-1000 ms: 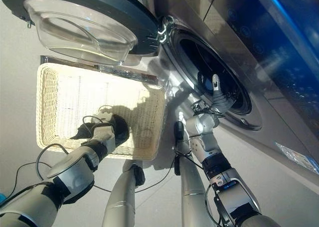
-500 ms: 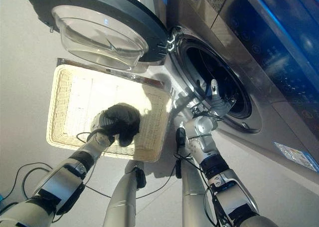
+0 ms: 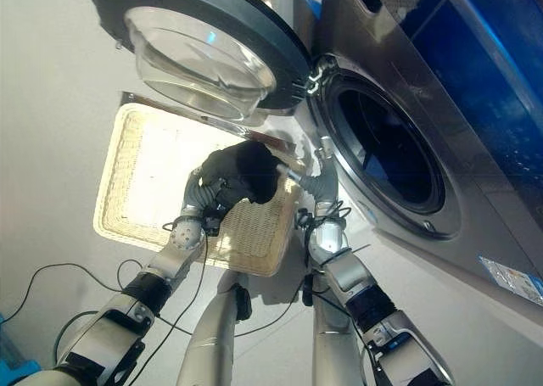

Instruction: Put the clothes into the washing machine.

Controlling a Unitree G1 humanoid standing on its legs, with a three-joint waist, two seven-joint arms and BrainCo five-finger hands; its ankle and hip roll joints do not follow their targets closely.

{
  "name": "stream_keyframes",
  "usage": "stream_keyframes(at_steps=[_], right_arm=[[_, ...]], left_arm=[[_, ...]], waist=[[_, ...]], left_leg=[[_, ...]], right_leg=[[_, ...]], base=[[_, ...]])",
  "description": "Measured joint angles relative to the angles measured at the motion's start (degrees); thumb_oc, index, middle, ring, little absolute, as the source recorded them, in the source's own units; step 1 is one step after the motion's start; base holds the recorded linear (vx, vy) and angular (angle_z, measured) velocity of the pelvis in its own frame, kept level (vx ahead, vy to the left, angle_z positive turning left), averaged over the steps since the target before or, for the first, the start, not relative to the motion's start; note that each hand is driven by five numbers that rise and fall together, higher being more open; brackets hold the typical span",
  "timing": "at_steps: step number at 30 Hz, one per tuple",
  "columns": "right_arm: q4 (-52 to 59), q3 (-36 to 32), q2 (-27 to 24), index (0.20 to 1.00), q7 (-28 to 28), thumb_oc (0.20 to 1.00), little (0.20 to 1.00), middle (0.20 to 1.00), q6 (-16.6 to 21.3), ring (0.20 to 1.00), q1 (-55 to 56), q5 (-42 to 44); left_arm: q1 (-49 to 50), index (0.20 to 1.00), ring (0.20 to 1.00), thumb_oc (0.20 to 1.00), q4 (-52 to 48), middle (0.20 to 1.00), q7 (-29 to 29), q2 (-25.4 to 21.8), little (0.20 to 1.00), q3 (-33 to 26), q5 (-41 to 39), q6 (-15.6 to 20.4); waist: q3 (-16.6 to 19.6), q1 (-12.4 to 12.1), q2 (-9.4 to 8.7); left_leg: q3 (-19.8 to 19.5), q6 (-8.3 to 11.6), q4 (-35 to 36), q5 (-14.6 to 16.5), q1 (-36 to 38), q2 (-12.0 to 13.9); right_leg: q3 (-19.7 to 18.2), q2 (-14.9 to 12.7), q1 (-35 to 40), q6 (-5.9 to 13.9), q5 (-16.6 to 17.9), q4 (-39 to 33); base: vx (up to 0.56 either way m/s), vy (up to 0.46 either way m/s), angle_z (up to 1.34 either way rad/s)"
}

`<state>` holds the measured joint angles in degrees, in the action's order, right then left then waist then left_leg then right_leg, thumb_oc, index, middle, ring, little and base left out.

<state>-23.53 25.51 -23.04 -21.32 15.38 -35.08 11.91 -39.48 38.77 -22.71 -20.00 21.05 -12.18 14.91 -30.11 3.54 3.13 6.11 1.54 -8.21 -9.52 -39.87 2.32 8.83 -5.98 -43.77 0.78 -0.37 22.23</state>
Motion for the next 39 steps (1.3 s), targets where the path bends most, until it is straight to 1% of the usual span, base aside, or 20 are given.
stream_keyframes(at_steps=[1, 2, 3, 4, 5, 6, 8, 11, 14, 17, 18, 19, 21, 25, 27, 31, 39], right_arm=[[-0.6, 0.0, -1.4, 1.000, 2.3, 1.000, 1.000, 1.000, -0.1, 1.000, 0.1, 0.0], [-0.6, 0.0, -2.5, 1.000, 4.0, 1.000, 1.000, 1.000, -0.1, 1.000, -0.3, -0.1], [-0.7, 0.2, -3.3, 1.000, 6.9, 1.000, 1.000, 1.000, -0.1, 1.000, -1.2, -0.3], [-0.7, 0.2, -3.3, 1.000, 6.9, 1.000, 1.000, 1.000, -0.1, 1.000, -1.2, -0.3], [-0.8, 1.4, -4.5, 1.000, 9.3, 1.000, 1.000, 1.000, -0.2, 1.000, -2.4, -1.3], [-1.2, 2.4, -5.1, 1.000, 10.6, 1.000, 1.000, 1.000, -0.4, 1.000, -3.5, -2.0], [-1.8, 4.6, -6.5, 1.000, 12.7, 1.000, 1.000, 1.000, -1.0, 1.000, -6.1, -4.3], [-1.9, 5.8, -7.2, 1.000, 14.6, 1.000, 1.000, 1.000, -1.3, 1.000, -8.9, -6.0], [-4.1, 7.2, -7.0, 1.000, 14.9, 1.000, 1.000, 1.000, -2.4, 1.000, -12.6, -7.9], [-6.3, 8.6, -7.1, 1.000, 15.4, 1.000, 1.000, 1.000, -3.4, 1.000, -15.2, -9.0], [-6.7, 8.9, -7.2, 1.000, 15.6, 1.000, 1.000, 1.000, -3.6, 1.000, -15.6, -9.1], [-6.8, 9.0, -7.2, 1.000, 15.8, 1.000, 1.000, 1.000, -4.1, 1.000, -16.1, -9.0], [-7.9, 9.4, -6.9, 1.000, 16.5, 1.000, 1.000, 1.000, -4.6, 1.000, -17.4, -9.0], [-8.5, 9.5, -6.2, 1.000, 18.0, 1.000, 1.000, 1.000, -5.3, 1.000, -18.5, -8.6], [-9.6, 10.1, -5.6, 1.000, 19.7, 1.000, 1.000, 1.000, -6.2, 1.000, -19.8, -7.3], [-11.9, 10.3, -4.7, 1.000, 21.3, 1.000, 1.000, 1.000, -6.3, 1.000, -20.0, -5.4], [-13.9, 10.3, -4.2, 1.000, 22.6, 1.000, 1.000, 1.000, -6.7, 1.000, -20.0, -1.0]], left_arm=[[0.4, 0.200, 0.200, 0.200, -0.2, 0.200, 0.9, -0.5, 0.200, -0.1, -0.6, 0.7], [0.8, 0.200, 0.200, 0.200, -0.6, 0.200, 1.6, -1.1, 0.200, -0.1, -1.2, 0.8], [0.9, 0.200, 0.200, 0.200, -0.9, 0.200, 3.1, -1.9, 0.200, -0.1, -1.2, 0.8], [0.9, 0.200, 0.200, 0.200, -0.9, 0.200, 3.1, -1.9, 0.200, -0.1, -1.2, 0.8], [0.9, 0.200, 0.200, 0.200, -2.0, 0.200, 4.9, -2.7, 0.200, 0.2, -1.2, 0.9], [0.9, 0.200, 0.200, 0.200, -2.7, 0.200, 6.1, -3.0, 0.200, 0.2, -1.8, 1.2], [0.6, 0.200, 0.200, 0.200, -4.5, 0.200, 9.2, -3.5, 0.200, 0.3, -3.3, 1.9], [0.0, 0.200, 0.200, 0.200, -6.3, 0.200, 12.1, -3.8, 0.200, 0.7, -4.6, 2.3], [-1.5, 0.200, 0.200, 0.200, -6.4, 0.200, 14.4, -4.9, 0.200, 2.9, -4.9, 2.3], [-2.0, 0.200, 0.200, 0.200, -8.0, 0.200, 17.0, -5.7, 0.200, 3.4, -5.0, 2.2], [-2.2, 0.200, 0.200, 0.200, -8.6, 0.200, 17.7, -6.1, 0.200, 3.6, -5.0, 2.2], [-2.6, 0.200, 0.200, 0.200, -9.2, 0.200, 18.6, -6.0, 0.200, 3.7, -5.2, 2.0], [-3.3, 0.200, 0.200, 0.200, -10.3, 0.200, 20.4, -6.5, 0.200, 5.0, -6.7, 1.6], [-3.3, 0.200, 0.200, 0.200, -10.6, 0.200, 21.8, -6.5, 0.200, 5.0, -7.3, 1.3], [-3.5, 0.200, 0.200, 0.200, -10.6, 0.200, 23.2, -6.5, 0.200, 4.9, -7.8, 0.4], [-4.0, 0.200, 0.200, 0.200, -10.6, 0.200, 25.2, -6.5, 0.200, 5.5, -7.9, -0.4], [-5.8, 0.200, 0.200, 0.200, -10.6, 0.200, 26.9, -6.0, 0.200, 6.5, -9.5, -1.6]], waist=[[0.0, -0.3, -0.02], [0.0, -0.3, -0.03], [0.0, -0.4, -0.04], [0.0, -0.4, -0.04], [0.0, -0.7, -0.05], [0.0, -1.1, -0.06], [0.0, -1.4, -0.08], [-0.1, -1.5, -0.14], [-0.1, -1.6, -0.16], [-0.1, -1.9, -0.15], [-0.1, -2.0, -0.15], [-0.1, -3.0, -0.15], [-0.1, -3.0, -0.15], [-0.1, -3.2, -0.14], [-0.1, -3.1, -0.14], [-0.1, -3.2, -0.11], [-0.1, -3.3, -0.11]], left_leg=[[-0.1, -0.04, 0.0, 0.0, 0.1, 0.0], [-0.1, -0.05, 0.0, 0.0, 0.1, -0.1], [-0.1, -0.09, 0.0, -0.1, 0.1, -0.1], [-0.1, -0.09, 0.0, -0.1, 0.1, -0.1], [-0.2, -0.13, 0.0, -0.1, 0.2, -0.2], [-0.3, -0.13, 0.0, -0.1, 0.2, -0.1], [-0.7, -0.35, 0.0, -0.3, 0.2, -0.2], [-1.4, -0.37, -0.2, -0.3, 0.5, -0.3], [-1.5, -0.50, -0.4, -0.4, 0.8, -0.5], [-1.7, -0.56, -0.3, -0.4, 1.3, -0.6], [-1.7, -0.56, -0.2, -0.4, 1.3, -0.6], [-1.8, -0.59, -0.2, -0.5, 1.3, -0.6], [-1.8, -0.58, -0.2, -0.5, 1.3, -0.7], [-2.1, -0.56, -0.2, -0.5, 1.2, -0.8], [-2.1, -0.56, 0.1, -0.6, 1.2, -0.9], [-2.3, -0.62, 0.3, -0.6, 1.2, -1.2], [-2.3, -0.74, 0.3, -0.8, 1.4, -1.4]], right_leg=[[0.1, -0.1, 0.2, 0.04, 0.0, 0.0], [0.1, -0.1, 0.2, 0.09, -0.1, -0.1], [0.2, -0.2, 0.3, 0.11, -0.1, -0.1], [0.2, -0.2, 0.3, 0.11, -0.1, -0.1], [0.4, -0.3, 0.4, 0.12, -0.1, -0.1], [0.6, -0.3, 0.5, 0.12, -0.1, -0.2], [1.1, -0.4, 0.9, -0.06, 0.1, -0.2], [1.5, -0.5, 1.5, -0.18, 0.1, -0.2], [1.6, -0.8, 2.1, -0.17, 0.1, -0.2], [1.9, -1.1, 2.7, -0.08, 0.0, -0.2], [1.9, -1.2, 2.7, 0.02, 0.0, -0.1], [2.0, -1.2, 2.7, 0.17, -0.1, -0.1], [2.1, -1.2, 2.6, 0.20, -0.1, 0.0], [2.2, -1.3, 2.5, 0.27, -0.2, 0.0], [2.3, -1.4, 2.4, 0.28, -0.2, 0.0], [2.5, -1.5, 2.4, -0.09, -0.4, 0.0], [2.5, -1.6, 2.5, -0.10, -0.5, 0.3]], base=[[-0.02, -0.038, 0.07], [-0.03, -0.051, 0.02], [-0.01, -0.032, -0.01], [-0.02, -0.044, 0.02], [-0.02, -0.036, 0.03], [-0.03, -0.049, 0.04], [-0.03, -0.029, 0.07], [-0.01, -0.013, 0.10], [-0.01, -0.019, 0.05], [-0.01, -0.016, 0.05], [-0.02, -0.032, 0.03], [0.00, 0.000, 0.00], [0.00, 0.000, 0.00], [0.00, -0.012, 0.02], [0.00, 0.000, 0.00], [0.00, -0.002, 0.03], [0.00, 0.000, 0.00]])
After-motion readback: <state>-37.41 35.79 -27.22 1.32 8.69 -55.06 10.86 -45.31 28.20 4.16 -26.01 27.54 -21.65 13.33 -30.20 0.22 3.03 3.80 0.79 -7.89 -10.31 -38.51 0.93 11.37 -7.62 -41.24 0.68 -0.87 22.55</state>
